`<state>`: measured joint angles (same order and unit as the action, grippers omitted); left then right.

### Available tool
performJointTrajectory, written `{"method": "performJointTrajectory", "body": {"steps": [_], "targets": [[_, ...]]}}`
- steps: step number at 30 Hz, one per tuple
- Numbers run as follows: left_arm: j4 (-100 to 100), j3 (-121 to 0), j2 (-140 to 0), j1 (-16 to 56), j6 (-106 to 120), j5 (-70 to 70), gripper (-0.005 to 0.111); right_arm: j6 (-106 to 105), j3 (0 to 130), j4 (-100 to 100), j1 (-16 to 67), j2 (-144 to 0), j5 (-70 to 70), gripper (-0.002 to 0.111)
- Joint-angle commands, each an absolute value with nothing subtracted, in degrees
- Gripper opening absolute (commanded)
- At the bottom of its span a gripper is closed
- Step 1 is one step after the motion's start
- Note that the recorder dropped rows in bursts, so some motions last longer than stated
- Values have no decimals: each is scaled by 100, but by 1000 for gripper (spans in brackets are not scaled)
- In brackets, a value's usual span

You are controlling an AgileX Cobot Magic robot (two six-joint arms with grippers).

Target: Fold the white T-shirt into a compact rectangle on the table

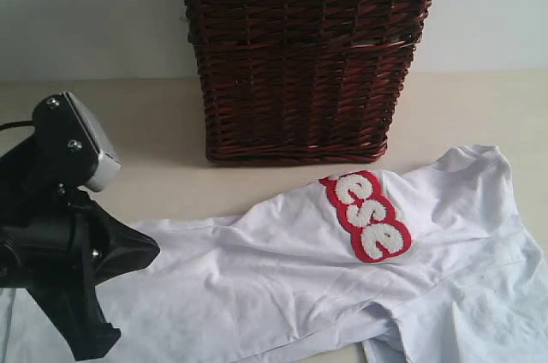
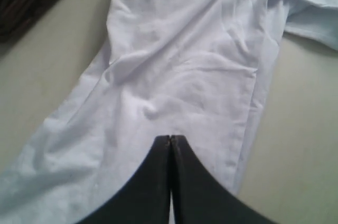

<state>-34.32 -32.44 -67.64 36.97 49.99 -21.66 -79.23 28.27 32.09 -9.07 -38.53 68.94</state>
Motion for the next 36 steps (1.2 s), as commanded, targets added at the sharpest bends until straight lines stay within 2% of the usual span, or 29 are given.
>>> {"method": "performJointTrajectory", "body": {"steps": [1, 10, 23, 28, 36], "targets": [[-3260, -3216, -7101, 3715, 4927, -2059, 0, -8432, 2838, 3475, -938, -4761, 6993, 57], [-3206, -3216, -7429, 3715, 4927, -2059, 0, -10122, 2838, 3823, -938, -6671, 6674, 57], [-3210, -3216, -7477, 3715, 4927, -1857, 0, -10937, 2838, 3626, -938, -8109, 5446, 57], [-3183, -3216, -7958, 3715, 4927, -1514, 0, -11148, 2838, 3943, -938, -8873, 5303, 57], [-2876, -3216, -8311, 3715, 4927, -1469, 0, -10759, 2838, 4063, 327, -9302, 3742, 57]]}}
